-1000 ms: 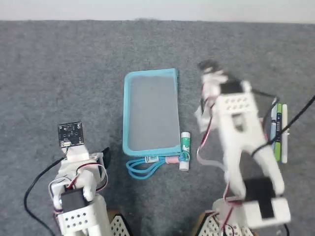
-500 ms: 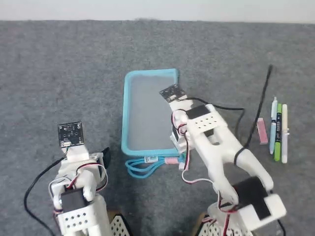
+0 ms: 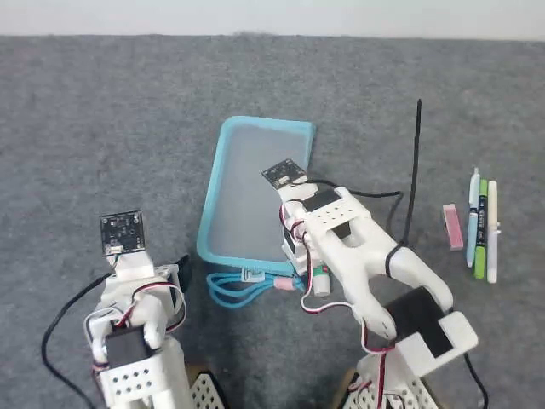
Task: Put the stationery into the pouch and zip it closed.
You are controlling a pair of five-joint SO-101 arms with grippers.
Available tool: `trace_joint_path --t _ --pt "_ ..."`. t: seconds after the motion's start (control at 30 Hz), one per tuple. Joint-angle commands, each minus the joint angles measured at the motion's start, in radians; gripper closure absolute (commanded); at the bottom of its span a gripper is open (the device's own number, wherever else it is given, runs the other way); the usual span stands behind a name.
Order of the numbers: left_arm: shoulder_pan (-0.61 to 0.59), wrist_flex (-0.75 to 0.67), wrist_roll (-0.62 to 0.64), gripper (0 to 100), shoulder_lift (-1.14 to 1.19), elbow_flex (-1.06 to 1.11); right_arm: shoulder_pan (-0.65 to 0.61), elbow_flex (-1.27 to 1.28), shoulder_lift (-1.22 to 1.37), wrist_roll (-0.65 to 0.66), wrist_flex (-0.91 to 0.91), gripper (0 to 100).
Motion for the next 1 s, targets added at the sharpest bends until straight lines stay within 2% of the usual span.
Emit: trace_joint_path --t 0.0,0.1,0.3,0.43,0.67,0.97 --pt "-0.003 0.005 0.012 73 -0.018 -0.007 0.110 -0.025 -0.002 -0.014 0.019 89.7" --pt "-0.005 0.005 0.012 73 -0.018 -0.007 0.257 -0.054 -0.013 0.014 0.022 99.8" --pt "-0.005 0.005 0.012 73 -0.018 -0.007 0.541 -0.255 -0.035 0.192 0.108 97.3" --pt "-0.005 0.005 0.012 73 -0.018 -0.007 0.661 -0.390 -0.033 0.313 0.156 97.3" --pt "-0.003 0.005 0.012 73 -0.018 -0.007 0.714 -0.405 -0.005 0.451 0.148 97.2" --pt "-0.002 0.005 0.012 73 -0.018 -0.007 0.760 -0.428 0.177 0.414 0.021 94.0"
